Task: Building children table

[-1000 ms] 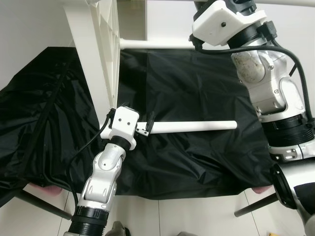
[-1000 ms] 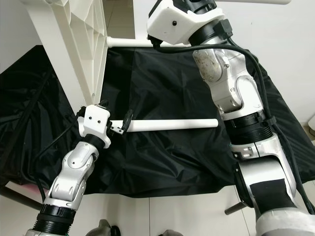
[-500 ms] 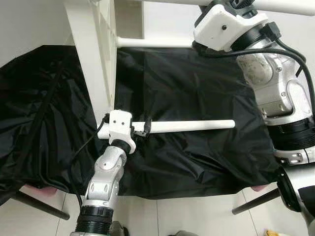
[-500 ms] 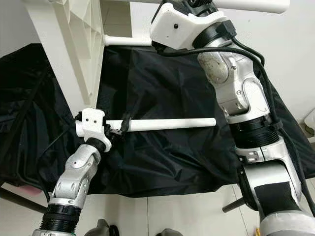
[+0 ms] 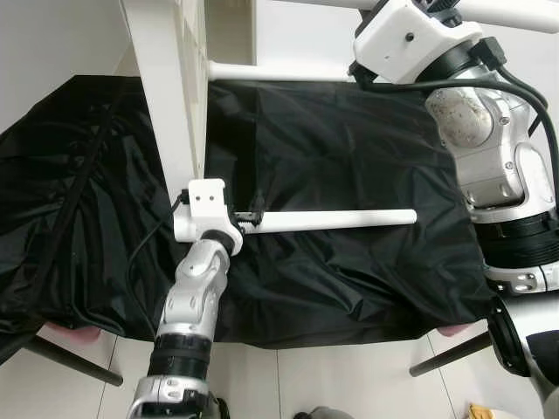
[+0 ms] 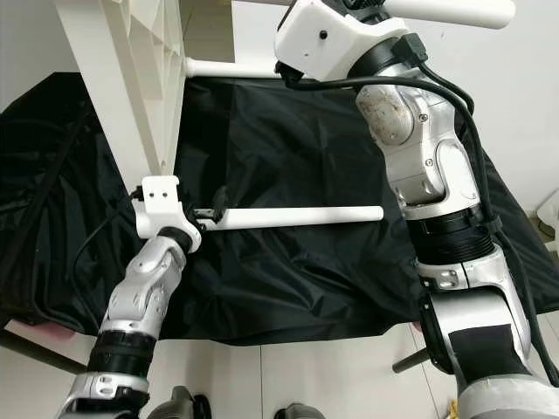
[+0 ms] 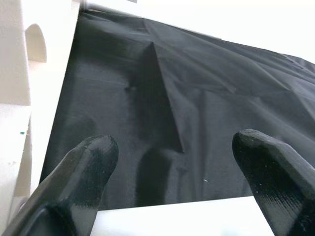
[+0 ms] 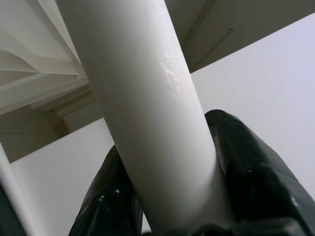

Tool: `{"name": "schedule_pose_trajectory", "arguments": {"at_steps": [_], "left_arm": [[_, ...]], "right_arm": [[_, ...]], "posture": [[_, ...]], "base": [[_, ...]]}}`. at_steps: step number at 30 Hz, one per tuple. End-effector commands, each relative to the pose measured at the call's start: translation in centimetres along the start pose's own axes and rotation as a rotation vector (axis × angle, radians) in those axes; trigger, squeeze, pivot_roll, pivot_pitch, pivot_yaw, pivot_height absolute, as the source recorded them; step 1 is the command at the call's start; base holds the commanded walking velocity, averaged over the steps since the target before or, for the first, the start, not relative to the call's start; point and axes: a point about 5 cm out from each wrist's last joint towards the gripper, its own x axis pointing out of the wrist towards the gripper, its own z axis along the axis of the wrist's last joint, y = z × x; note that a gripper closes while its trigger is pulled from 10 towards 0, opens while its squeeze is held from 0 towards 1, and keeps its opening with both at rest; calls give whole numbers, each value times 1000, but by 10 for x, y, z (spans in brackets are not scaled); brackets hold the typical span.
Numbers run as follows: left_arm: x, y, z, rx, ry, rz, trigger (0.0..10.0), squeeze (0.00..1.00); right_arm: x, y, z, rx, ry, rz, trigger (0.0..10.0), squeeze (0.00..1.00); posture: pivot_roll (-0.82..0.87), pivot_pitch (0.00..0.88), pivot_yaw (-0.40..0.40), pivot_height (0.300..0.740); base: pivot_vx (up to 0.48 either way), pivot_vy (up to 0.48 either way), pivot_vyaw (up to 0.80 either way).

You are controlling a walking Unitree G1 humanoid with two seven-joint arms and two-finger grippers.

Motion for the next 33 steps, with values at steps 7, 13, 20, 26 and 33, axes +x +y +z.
{"name": "schedule_pose_trajectory", "arguments": {"at_steps": [7, 13, 20, 26, 33], "left_arm": [[-17, 89, 18, 226, 57, 814, 10000, 0], [-23, 106, 36, 296, 35, 944, 10000, 0], [-32, 123, 76, 418, -74, 1086, 10000, 0], [-35, 138, 109, 512, -103, 1162, 10000, 0], [-36, 133, 144, 531, -194, 1191, 10000, 0]], "right_arm": [[-7, -55, -26, 310, 133, -264, 0, 0], [-9, -62, -34, 389, 160, -294, 0, 0], [-9, -74, -41, 465, 176, -338, 0, 0], [-11, -83, -50, 492, 202, -384, 0, 0], [-12, -83, -54, 556, 213, -416, 0, 0]], "posture": [[-124, 142, 56, 740], [-119, 144, 58, 740], [-110, 143, 61, 740], [-100, 142, 61, 740], [-99, 142, 65, 740]], "base": [[0, 0, 0], [0, 0, 0], [0, 0, 0], [0, 0, 0], [0, 0, 0]]}}
